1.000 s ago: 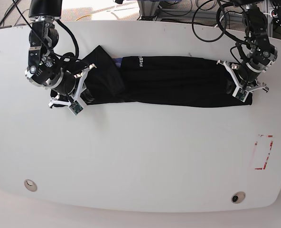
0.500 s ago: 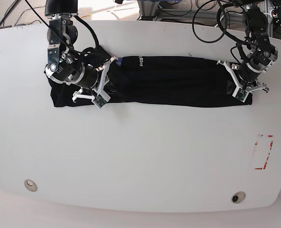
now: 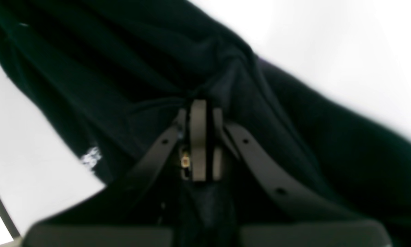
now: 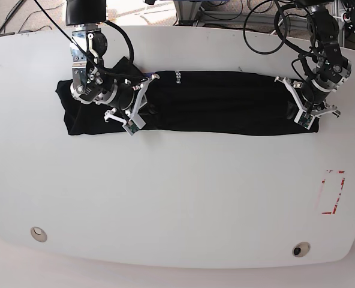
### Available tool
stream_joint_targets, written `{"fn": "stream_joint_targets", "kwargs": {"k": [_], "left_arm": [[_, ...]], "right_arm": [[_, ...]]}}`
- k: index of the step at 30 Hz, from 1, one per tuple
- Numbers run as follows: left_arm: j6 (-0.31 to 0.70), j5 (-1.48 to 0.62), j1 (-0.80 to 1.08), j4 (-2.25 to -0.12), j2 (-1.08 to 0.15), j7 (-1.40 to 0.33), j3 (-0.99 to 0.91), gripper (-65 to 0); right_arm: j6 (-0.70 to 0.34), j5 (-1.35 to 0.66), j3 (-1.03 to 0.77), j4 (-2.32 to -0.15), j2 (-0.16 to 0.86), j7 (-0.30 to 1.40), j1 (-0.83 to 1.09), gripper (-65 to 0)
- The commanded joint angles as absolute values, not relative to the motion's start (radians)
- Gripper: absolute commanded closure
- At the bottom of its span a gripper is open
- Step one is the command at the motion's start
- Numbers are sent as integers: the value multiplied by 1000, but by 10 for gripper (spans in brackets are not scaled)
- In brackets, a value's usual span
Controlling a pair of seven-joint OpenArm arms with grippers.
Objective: Layout the t-shirt on the table in an organized manner, then fold the t-shirt properly
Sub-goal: 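Push the shirt end with the right gripper toward the left gripper, then grasp the folded shirt's ends with both grippers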
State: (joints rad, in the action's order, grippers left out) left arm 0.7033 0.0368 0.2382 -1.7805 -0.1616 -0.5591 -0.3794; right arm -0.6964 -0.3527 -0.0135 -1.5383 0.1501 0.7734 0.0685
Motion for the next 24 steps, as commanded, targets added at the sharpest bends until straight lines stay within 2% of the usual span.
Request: {"fn": "stream_joint_targets", "kwargs": {"k": [1, 6, 18, 24], "left_arm": [[698, 25, 234, -1802, -176, -538, -384, -104], [698, 25, 234, -1802, -185, -538, -384, -104], [698, 25, 232, -1804, -186, -538, -429, -107], [698, 25, 232, -1804, -186, -538, -432, -107]], "right_arm": [[-698, -364, -15, -1463, 182, 733, 39, -19], [-698, -375, -5, -1500, 200, 740, 36, -19], [-698, -375, -87, -1945, 191, 1122, -22, -19], [-698, -366, -147, -1983, 209, 1168, -39, -19]]}}
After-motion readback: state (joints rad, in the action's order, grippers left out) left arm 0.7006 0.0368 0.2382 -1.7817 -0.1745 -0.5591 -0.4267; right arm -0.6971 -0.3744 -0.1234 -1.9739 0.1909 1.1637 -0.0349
